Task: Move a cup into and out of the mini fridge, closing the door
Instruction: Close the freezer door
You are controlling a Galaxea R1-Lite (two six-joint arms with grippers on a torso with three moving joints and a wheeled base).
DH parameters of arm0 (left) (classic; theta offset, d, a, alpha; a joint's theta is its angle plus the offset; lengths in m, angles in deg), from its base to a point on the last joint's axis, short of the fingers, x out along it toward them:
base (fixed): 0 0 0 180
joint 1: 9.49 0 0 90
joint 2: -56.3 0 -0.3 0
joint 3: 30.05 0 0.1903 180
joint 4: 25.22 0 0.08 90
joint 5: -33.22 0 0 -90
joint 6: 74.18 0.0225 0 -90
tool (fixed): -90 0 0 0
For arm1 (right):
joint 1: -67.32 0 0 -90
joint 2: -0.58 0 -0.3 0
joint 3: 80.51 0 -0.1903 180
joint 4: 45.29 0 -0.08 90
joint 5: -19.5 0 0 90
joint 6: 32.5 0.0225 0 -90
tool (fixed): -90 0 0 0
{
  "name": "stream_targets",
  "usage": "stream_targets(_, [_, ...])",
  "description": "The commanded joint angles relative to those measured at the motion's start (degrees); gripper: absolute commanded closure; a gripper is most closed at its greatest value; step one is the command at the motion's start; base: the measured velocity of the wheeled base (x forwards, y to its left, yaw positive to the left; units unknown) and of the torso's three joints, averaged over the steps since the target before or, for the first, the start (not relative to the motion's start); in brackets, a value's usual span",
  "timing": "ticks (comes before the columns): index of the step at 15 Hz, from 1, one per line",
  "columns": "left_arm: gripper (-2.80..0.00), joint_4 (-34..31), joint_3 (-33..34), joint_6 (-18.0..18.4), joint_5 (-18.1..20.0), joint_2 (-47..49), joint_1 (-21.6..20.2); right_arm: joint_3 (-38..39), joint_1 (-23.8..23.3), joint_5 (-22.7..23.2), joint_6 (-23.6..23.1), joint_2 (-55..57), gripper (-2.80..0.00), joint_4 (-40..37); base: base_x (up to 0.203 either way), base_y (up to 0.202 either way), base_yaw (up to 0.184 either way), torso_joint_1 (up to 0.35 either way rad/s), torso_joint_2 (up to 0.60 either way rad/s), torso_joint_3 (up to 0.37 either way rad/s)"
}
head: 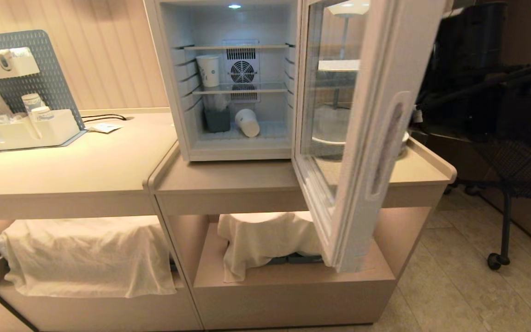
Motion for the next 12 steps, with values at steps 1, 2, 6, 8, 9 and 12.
stream_targets(1, [0.00,0.0,0.0,0.0,0.0,0.0,0.0,0.5,11.7,-0.2,2.8,-2.5,0.00,0.1,0.000,0.000,0.000,0.000,0.00,0.000])
stream_targets(2, [0.00,0.0,0.0,0.0,0.0,0.0,0.0,0.5,15.3,-0.2,4.1,-2.8,0.00,0.2,0.000,0.000,0.000,0.000,0.00,0.000])
stream_targets(6, [0.00,0.0,0.0,0.0,0.0,0.0,0.0,0.9,15.1,-1.1,5.2,-5.3,0.00,-0.2,0.000,0.000,0.000,0.000,0.00,0.000])
stream_targets(8, [0.00,0.0,0.0,0.0,0.0,0.0,0.0,1.7,10.3,-1.9,5.0,-6.8,0.00,-0.6,0.000,0.000,0.000,0.000,0.00,0.000])
stream_targets(9, [0.00,0.0,0.0,0.0,0.0,0.0,0.0,2.5,8.1,-1.8,5.0,-7.5,0.00,-0.7,0.000,0.000,0.000,0.000,0.00,0.000])
stream_targets(12, [0.00,0.0,0.0,0.0,0.0,0.0,0.0,2.6,4.6,-1.4,5.0,-8.1,0.00,-0.2,0.000,0.000,0.000,0.000,0.00,0.000])
